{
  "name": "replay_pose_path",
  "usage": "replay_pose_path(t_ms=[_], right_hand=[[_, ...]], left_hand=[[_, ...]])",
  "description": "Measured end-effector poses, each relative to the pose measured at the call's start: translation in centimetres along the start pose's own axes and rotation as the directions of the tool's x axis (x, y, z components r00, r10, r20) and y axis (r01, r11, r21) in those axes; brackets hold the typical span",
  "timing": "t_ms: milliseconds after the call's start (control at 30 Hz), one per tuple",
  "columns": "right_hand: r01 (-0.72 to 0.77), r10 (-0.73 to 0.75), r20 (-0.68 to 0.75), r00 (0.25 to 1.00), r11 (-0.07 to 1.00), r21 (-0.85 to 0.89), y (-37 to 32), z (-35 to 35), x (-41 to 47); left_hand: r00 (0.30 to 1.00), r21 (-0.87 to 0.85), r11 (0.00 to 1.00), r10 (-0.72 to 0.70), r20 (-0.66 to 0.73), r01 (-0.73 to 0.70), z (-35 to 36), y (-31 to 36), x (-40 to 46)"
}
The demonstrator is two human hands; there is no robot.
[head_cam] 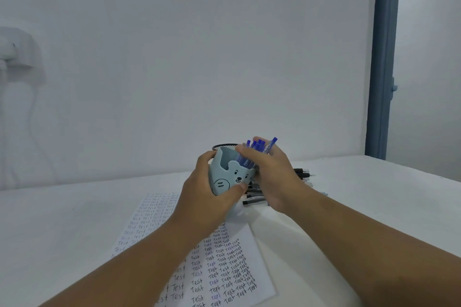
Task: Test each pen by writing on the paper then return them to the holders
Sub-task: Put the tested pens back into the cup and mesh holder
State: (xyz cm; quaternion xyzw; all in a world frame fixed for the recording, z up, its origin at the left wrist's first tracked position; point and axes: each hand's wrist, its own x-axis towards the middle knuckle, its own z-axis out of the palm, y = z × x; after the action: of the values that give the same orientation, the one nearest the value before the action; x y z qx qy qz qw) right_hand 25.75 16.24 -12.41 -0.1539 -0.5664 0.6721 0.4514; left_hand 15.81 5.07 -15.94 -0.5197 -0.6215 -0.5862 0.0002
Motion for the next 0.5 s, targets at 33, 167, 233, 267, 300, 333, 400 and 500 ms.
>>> replay_pose_path(t_ms=[33, 167, 233, 267, 300, 333, 400, 500], right_hand=[[0.004, -0.004, -0.01, 1.0, 1.0, 0.017, -0.1, -0.1, 0.0], [0.017, -0.014, -0.076, 0.997, 0.999, 0.033, -0.5, -0.5, 0.2], [0.041, -0.041, -0.093, 0.995, 0.999, -0.005, -0.5, -0.5, 0.1], [0.056, -0.059, -0.104, 0.993, 0.998, -0.027, -0.6, -0.5, 0.0], [0.066, -0.071, -0.118, 0.991, 0.997, -0.04, -0.7, -0.4, 0.0], [0.068, -0.073, -0.132, 0.989, 0.997, -0.044, -0.7, -0.4, 0.0], [0.052, -0.058, -0.147, 0.987, 0.998, -0.043, -0.9, -0.3, 0.0], [0.028, -0.037, -0.091, 0.995, 0.995, -0.093, -1.2, -0.4, -0.2]], left_hand=[[1.0, 0.006, 1.0, 0.0, 0.0, 0.0, 0.0, 0.0, 0.0], [0.999, 0.032, 0.999, 0.026, 0.03, -0.027, 0.1, 0.0, -0.1], [0.998, 0.042, 0.998, 0.04, 0.044, -0.042, 0.2, 0.0, -0.1], [0.998, 0.044, 0.998, 0.045, 0.049, -0.048, 0.2, 0.0, -0.1], [0.997, 0.048, 0.997, 0.049, 0.052, -0.052, 0.2, 0.0, -0.1], [0.997, 0.053, 0.997, 0.053, 0.054, -0.056, 0.2, 0.0, -0.1], [0.997, 0.057, 0.997, 0.051, 0.051, -0.053, 0.2, -0.1, -0.1], [0.998, 0.055, 0.997, 0.044, 0.047, -0.046, 0.2, 0.0, -0.2]])
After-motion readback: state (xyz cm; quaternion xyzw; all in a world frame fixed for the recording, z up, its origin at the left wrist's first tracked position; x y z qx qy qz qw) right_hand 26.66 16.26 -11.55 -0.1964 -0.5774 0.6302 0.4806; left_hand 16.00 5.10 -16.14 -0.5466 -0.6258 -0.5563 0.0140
